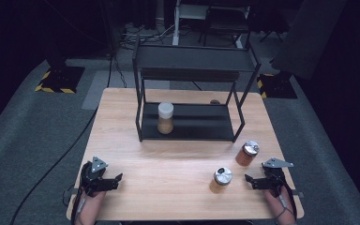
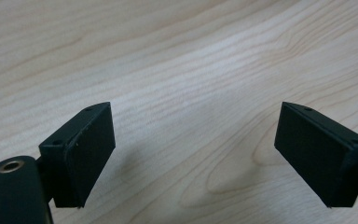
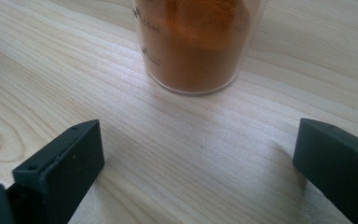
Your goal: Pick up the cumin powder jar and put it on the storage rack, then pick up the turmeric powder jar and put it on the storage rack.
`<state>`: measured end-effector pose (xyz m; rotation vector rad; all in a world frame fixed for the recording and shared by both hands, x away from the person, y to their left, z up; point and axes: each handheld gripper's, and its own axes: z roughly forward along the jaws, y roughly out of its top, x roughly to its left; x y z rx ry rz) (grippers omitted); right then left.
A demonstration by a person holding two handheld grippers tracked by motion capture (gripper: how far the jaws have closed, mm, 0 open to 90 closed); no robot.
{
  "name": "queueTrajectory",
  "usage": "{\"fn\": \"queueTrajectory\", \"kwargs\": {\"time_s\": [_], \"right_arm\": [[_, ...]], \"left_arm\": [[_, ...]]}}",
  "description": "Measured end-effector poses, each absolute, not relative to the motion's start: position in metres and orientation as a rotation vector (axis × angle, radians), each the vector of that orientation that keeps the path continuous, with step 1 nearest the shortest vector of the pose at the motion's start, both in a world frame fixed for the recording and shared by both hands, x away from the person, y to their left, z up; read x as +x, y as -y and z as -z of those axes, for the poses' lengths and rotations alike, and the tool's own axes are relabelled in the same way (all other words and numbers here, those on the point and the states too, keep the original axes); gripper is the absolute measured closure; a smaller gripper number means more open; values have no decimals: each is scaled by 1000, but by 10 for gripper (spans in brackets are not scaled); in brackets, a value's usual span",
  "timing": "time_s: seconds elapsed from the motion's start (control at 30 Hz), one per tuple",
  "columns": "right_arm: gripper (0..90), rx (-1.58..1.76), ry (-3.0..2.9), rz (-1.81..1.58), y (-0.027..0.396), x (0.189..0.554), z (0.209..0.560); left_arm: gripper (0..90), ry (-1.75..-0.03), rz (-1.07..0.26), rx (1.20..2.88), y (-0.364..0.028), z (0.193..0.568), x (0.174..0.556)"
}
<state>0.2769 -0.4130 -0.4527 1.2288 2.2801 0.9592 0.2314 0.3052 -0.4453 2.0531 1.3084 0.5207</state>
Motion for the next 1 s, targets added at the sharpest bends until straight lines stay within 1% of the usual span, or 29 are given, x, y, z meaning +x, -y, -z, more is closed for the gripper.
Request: {"fn": "queueTrajectory", "kwargs": {"time_s": [0.2, 0.4, 1.0], "right_arm": [[13, 1228, -2280, -959, 413, 277, 453], [13, 1228, -2280, -959, 413, 277, 453], [16, 1214, -2303, -963, 416, 277, 451]], "left_arm": [[81, -1324, -521, 2034, -309, 454, 230], [31, -1309, -504, 2056, -309, 453, 232], [24, -1308, -503, 2057, -309, 453, 233]]}}
